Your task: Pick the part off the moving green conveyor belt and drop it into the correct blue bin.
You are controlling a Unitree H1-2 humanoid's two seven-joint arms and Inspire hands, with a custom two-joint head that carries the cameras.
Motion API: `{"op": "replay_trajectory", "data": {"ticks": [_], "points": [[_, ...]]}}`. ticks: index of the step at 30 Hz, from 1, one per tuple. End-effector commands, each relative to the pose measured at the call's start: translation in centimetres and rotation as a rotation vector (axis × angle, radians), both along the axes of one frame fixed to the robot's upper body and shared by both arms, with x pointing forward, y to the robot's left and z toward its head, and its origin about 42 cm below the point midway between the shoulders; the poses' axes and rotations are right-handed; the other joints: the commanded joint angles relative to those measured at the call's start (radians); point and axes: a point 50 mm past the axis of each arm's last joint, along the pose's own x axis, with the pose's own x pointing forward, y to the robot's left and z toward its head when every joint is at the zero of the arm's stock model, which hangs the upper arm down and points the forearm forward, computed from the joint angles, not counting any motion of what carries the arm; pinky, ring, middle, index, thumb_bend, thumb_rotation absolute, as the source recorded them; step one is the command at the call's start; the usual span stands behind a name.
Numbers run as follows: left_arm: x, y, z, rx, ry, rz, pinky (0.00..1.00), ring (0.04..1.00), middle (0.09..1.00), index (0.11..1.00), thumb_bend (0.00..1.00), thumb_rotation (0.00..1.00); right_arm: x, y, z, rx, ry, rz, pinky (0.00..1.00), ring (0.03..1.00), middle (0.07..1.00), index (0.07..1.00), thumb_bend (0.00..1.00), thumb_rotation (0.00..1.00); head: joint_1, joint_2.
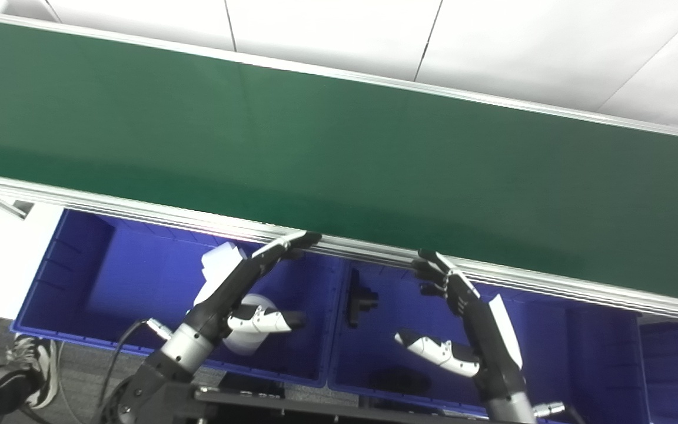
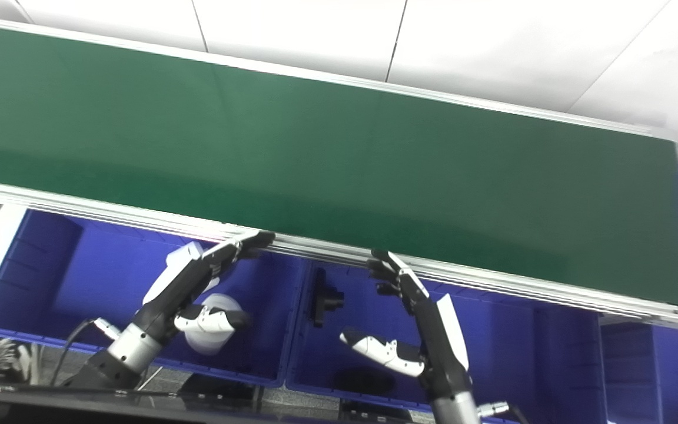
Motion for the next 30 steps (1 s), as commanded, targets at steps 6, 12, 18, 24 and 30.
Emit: {"op": "replay_trajectory", "data": {"ticks": [6, 12, 18, 24, 30], "points": [[-0.8, 1.0, -0.4, -0.061, 0.007, 0.025, 0.81, 0.838, 0.836, 0.803, 0.77, 0.54, -0.7, 0.8, -0.4, 0.007, -0.031, 0.001, 0.75, 0.825, 0.843, 0.882, 0.78, 0.44, -0.017, -0.031], [-0.9, 1.5, -0.6, -0.055, 0.017, 0.038, 0.81, 0.833, 0.828, 0.797, 0.77, 0.52, -0.7, 1.3, -0.9, 0.008, -0.032, -0.005, 0.76, 0.830, 0.846, 0.881, 0.77, 0.41, -0.024, -0.040], [-0.6, 1.9, -0.9, -0.058, 0.025, 0.037, 0.80, 0.829, 0.828, 0.795, 0.77, 0.50, -0.4, 1.7, -1.2, 0.008, -0.047, -0.003, 0.75, 0.829, 0.853, 0.887, 0.75, 0.39, -0.029, -0.048], [-0.4, 2.3, -1.1, -0.037, 0.027, 0.030, 0.79, 0.824, 0.824, 0.791, 0.75, 0.48, -0.2, 2.1, -1.4, 0.006, -0.054, -0.017, 0.76, 0.837, 0.862, 0.891, 0.76, 0.40, -0.056, -0.060], [-0.2, 2.9, -1.2, -0.003, 0.024, 0.016, 0.77, 0.816, 0.823, 0.787, 0.75, 0.45, 0.0, 2.7, -1.6, -0.004, -0.065, -0.020, 0.75, 0.838, 0.868, 0.898, 0.75, 0.40, -0.108, -0.069]]}}
